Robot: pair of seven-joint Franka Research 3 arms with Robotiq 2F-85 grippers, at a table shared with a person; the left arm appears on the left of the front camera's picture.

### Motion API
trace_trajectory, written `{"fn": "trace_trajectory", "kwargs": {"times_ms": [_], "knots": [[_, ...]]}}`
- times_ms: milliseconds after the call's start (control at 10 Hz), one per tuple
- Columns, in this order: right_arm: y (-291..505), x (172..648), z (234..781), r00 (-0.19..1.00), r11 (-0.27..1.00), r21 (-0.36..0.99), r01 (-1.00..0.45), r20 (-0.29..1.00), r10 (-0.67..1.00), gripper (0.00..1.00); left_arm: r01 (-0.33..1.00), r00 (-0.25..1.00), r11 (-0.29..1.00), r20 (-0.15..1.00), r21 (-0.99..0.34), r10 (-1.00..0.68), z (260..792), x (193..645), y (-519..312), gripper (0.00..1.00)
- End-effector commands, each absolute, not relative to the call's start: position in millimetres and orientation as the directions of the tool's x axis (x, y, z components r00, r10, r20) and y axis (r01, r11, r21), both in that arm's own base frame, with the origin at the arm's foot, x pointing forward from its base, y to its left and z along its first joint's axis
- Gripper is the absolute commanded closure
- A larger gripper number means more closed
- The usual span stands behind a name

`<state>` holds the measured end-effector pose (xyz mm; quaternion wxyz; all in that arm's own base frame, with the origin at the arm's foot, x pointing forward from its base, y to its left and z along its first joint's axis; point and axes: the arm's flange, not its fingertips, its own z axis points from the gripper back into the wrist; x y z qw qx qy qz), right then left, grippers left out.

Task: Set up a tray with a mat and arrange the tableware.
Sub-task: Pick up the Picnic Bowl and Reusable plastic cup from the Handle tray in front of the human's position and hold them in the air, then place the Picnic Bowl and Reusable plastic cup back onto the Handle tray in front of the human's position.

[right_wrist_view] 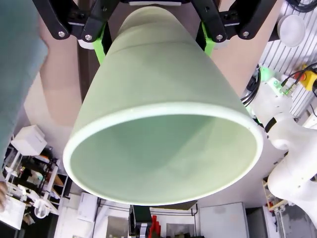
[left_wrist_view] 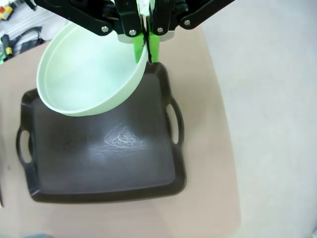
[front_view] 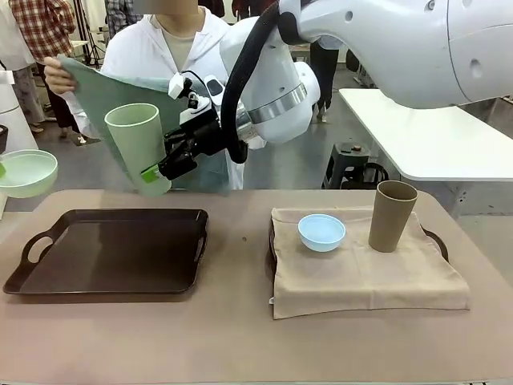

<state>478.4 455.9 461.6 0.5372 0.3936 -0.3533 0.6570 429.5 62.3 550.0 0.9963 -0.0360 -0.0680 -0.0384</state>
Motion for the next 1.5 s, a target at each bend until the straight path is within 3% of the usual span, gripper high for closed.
{"fn": "trace_trajectory", "kwargs": {"times_ms": [0,1400], "knots": [[459.7,481.4,461.1,-0.122,-0.183,-0.047,-0.982,0.899,0.421,1.00,0.079,0.986,0.995,0.153,-0.060,-0.069,544.2,435.4,61.8,1.00],[459.7,481.4,461.1,-0.122,-0.183,-0.047,-0.982,0.899,0.421,1.00,0.079,0.986,0.995,0.153,-0.060,-0.069,544.2,435.4,61.8,1.00]]}}
